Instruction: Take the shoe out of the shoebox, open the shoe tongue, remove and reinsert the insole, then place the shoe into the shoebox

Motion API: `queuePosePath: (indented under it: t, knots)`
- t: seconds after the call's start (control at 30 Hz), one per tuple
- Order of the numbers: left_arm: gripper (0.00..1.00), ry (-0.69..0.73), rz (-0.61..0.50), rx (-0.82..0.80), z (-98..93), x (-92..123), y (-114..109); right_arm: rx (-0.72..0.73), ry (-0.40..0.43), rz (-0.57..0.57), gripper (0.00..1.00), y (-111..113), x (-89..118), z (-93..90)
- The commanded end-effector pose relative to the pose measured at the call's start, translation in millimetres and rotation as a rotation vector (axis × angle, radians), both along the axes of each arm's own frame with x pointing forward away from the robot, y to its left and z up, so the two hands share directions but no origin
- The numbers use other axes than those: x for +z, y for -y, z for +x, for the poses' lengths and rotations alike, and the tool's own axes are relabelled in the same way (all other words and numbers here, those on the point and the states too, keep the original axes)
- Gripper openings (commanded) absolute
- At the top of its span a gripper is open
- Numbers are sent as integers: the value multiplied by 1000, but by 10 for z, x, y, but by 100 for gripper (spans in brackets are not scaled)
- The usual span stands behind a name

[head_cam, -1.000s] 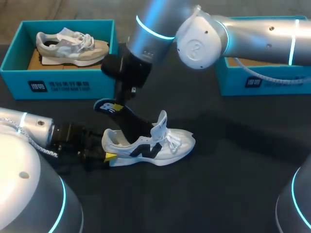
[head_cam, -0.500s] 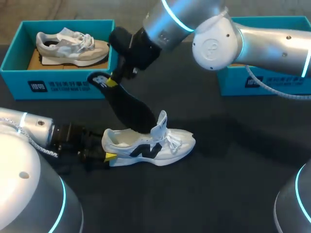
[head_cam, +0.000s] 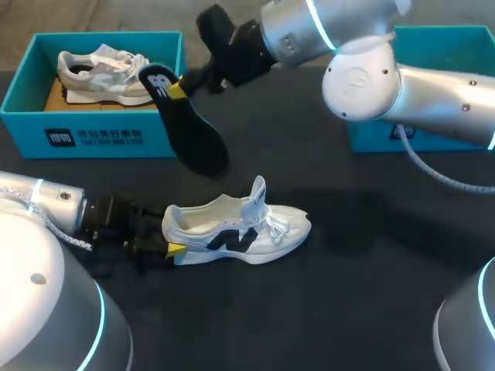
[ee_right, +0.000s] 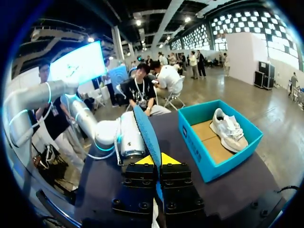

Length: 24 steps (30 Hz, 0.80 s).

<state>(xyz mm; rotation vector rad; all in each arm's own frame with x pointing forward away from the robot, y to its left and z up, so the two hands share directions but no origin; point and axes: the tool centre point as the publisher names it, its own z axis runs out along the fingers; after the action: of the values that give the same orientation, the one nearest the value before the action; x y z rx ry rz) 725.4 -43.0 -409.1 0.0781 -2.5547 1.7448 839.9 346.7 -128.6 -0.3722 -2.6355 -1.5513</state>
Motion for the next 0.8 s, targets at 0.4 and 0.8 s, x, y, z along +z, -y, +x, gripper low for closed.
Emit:
queuePosePath:
  t: [0.4,0.8]
  knots:
    - [0,-1,3,-2,17,-34,10,-25,18,72,0,56,-5,-2]
    - [0,-1,3,-2,17,-34,10,-27,11,90,0,98,35,31]
